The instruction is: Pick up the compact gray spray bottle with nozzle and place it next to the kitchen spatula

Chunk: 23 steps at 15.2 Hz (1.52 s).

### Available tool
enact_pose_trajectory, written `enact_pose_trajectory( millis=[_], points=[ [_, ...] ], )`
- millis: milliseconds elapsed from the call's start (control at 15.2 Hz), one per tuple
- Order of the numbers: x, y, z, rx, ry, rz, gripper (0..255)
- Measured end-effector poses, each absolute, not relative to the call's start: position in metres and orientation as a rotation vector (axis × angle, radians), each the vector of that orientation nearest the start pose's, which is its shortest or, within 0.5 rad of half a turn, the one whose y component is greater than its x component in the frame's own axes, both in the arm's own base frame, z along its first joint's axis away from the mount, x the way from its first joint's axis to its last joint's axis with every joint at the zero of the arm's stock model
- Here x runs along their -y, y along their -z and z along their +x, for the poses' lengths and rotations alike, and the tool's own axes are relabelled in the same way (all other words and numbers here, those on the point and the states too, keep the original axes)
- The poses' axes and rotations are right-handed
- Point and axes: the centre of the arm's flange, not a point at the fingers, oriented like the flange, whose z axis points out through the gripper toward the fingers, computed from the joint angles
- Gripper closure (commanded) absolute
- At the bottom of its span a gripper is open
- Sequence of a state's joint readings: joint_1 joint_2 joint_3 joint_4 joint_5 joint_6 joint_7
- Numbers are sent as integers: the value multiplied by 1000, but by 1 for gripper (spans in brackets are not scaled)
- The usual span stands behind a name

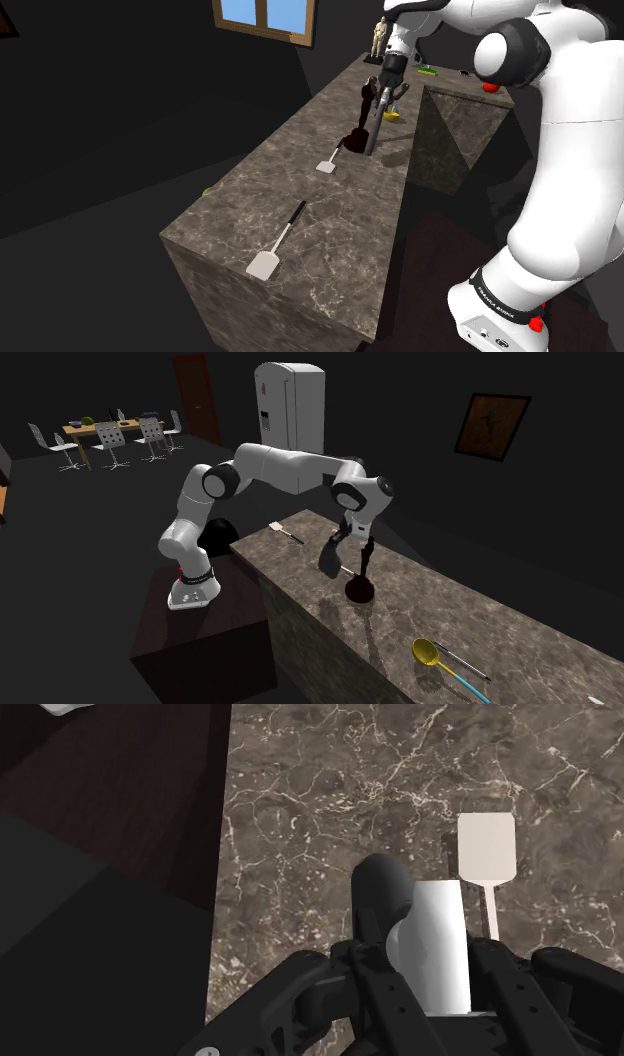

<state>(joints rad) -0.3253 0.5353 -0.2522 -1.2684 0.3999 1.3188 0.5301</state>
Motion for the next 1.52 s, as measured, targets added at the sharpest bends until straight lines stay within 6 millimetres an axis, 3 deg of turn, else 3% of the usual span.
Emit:
enact_pose_trajectory(
  millis=[1518],
  points=[
    [37, -607, 556, -1452, -658, -2378, 255]
  ],
)
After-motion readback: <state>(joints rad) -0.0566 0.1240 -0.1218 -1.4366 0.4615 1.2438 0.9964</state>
